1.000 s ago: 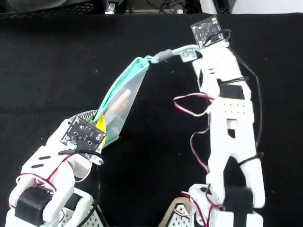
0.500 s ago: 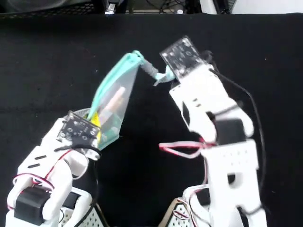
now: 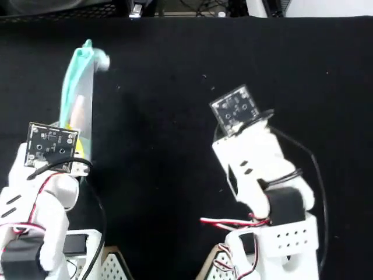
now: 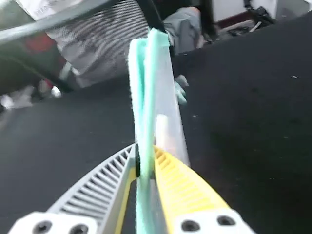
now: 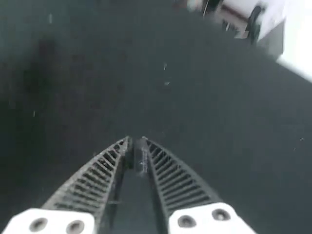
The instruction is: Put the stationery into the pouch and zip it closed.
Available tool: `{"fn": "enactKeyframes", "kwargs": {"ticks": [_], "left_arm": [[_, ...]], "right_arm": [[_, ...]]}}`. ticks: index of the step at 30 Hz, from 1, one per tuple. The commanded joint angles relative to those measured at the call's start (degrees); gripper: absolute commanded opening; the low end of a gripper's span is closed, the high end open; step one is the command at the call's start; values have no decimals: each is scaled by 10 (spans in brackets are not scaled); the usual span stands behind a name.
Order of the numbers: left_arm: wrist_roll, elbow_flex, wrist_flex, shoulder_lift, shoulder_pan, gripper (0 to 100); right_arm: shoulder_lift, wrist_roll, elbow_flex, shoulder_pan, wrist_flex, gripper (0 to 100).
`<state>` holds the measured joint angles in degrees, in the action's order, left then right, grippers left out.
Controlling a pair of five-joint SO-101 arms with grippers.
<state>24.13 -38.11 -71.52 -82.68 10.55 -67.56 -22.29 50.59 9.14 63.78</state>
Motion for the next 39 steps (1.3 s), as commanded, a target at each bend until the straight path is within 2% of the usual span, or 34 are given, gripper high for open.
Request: {"fn": "enactKeyframes", "kwargs": {"ticks": [1, 7, 12, 15, 17, 23, 26, 32, 35, 37, 39], "left_arm": [[69, 53, 2, -6, 44, 30], [81, -48, 29, 1, 43, 30], [104, -181, 110, 26, 13, 30], [99, -211, 150, 48, 6, 30], [69, -213, 151, 59, -36, 30], [3, -245, 150, 70, -229, 30], [-40, -255, 169, 71, -284, 30], [-56, -303, 254, 71, -329, 34], [-59, -333, 307, 70, -325, 104], [-92, -346, 334, 69, -324, 176], [-147, -348, 359, 69, -323, 195]], "right_arm": [[-73, 6, 81, 0, -4, 12], [-218, 7, 232, -9, -18, 14], [-335, 72, 345, -90, -15, 14], [-394, 104, 392, -121, -15, 15], [-405, 109, 415, -120, -19, 15], [-391, 107, 460, -125, -40, 17], [-390, 107, 459, -125, -39, 18], [-389, 106, 459, -124, -40, 18], [-389, 104, 459, -124, -40, 18], [-389, 104, 459, -124, -41, 18], [-389, 104, 459, -124, -42, 18]]}}
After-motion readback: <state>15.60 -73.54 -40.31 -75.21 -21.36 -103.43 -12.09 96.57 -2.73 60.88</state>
